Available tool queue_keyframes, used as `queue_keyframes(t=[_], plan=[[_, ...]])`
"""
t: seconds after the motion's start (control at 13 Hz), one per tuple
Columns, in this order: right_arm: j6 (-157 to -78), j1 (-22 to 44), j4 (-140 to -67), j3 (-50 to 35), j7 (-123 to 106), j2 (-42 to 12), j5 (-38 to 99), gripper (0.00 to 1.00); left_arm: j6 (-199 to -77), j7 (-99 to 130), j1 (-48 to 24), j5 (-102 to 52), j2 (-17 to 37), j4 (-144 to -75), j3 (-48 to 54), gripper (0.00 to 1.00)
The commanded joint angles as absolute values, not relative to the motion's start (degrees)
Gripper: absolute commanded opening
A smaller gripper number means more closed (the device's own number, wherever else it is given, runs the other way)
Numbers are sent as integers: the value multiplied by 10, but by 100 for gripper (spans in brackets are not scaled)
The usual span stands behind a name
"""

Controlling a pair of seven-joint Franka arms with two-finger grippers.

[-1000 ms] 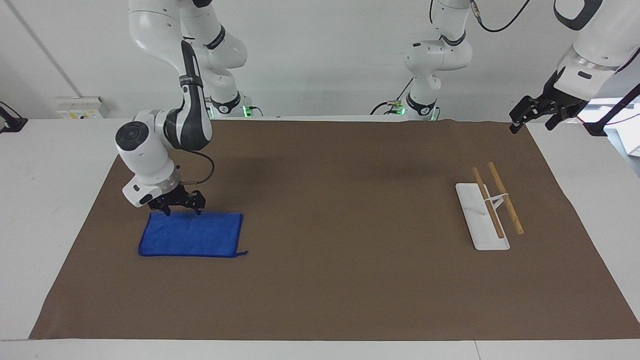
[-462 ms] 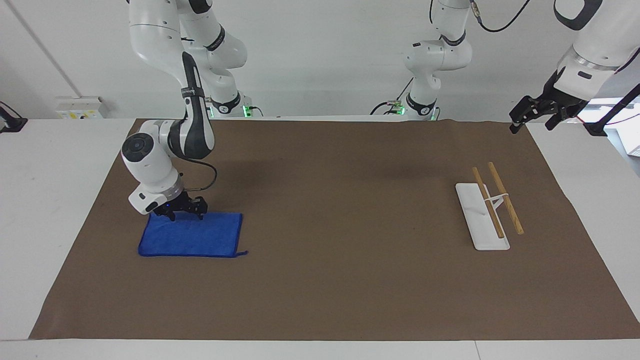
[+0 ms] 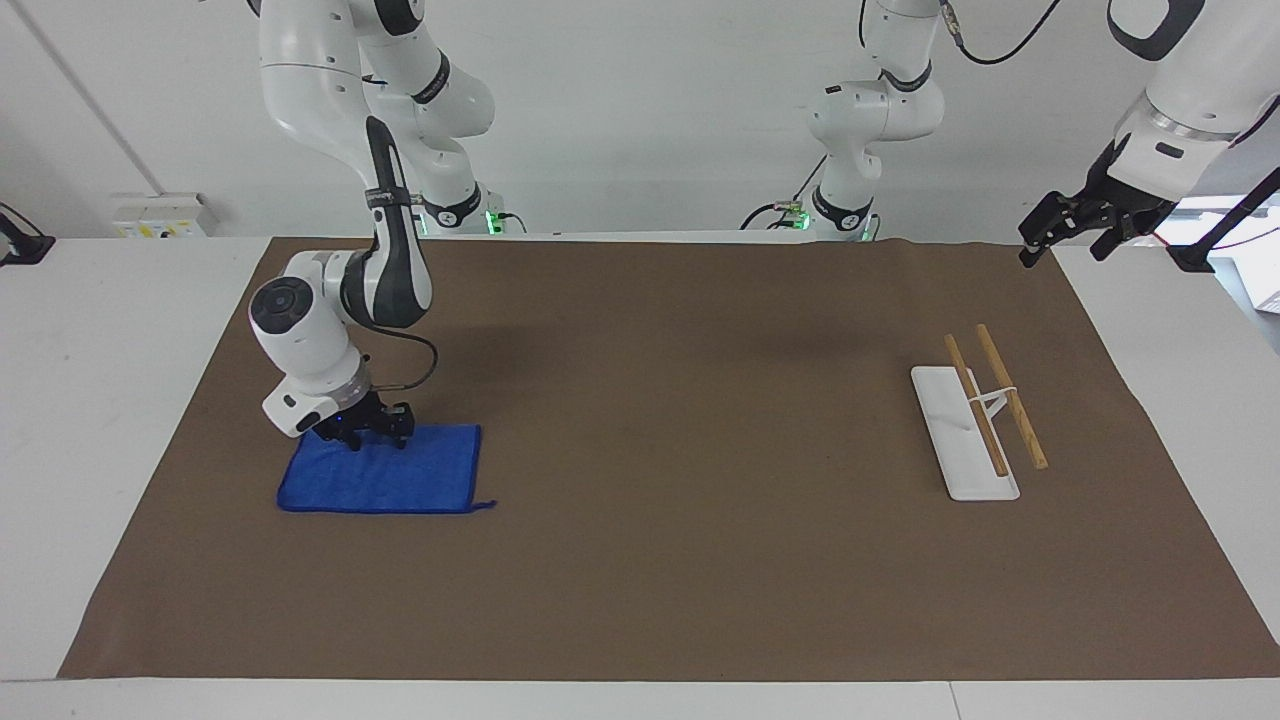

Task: Right arm passes towel to left arm to hang
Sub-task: 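Reach the right gripper down and grasp the blue towel's edge, then lift the towel with the right gripper while the left gripper approaches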

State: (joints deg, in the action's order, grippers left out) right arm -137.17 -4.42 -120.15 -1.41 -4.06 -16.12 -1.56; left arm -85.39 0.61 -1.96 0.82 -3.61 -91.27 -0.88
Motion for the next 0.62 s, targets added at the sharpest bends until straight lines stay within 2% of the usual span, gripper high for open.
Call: queue_keyframes(t=[0.0, 0.15, 0.23, 0.54], plan=[[-1375, -49, -1210, -18, -55, -164, -16, 7, -850, 12, -21, 18, -50, -927, -10, 100], [-1355, -47, -1198, -18, -56, -164, -17, 0, -850, 12, -21, 17, -50, -927, -11, 100], [-1326, -47, -1173, -18, -56, -165, -17, 0, -850, 12, -21, 17, -50, -927, -10, 100], [-1109, -43, -1015, -50, -39, -161, 1, 0, -850, 12, -21, 18, -50, -927, -11, 100]])
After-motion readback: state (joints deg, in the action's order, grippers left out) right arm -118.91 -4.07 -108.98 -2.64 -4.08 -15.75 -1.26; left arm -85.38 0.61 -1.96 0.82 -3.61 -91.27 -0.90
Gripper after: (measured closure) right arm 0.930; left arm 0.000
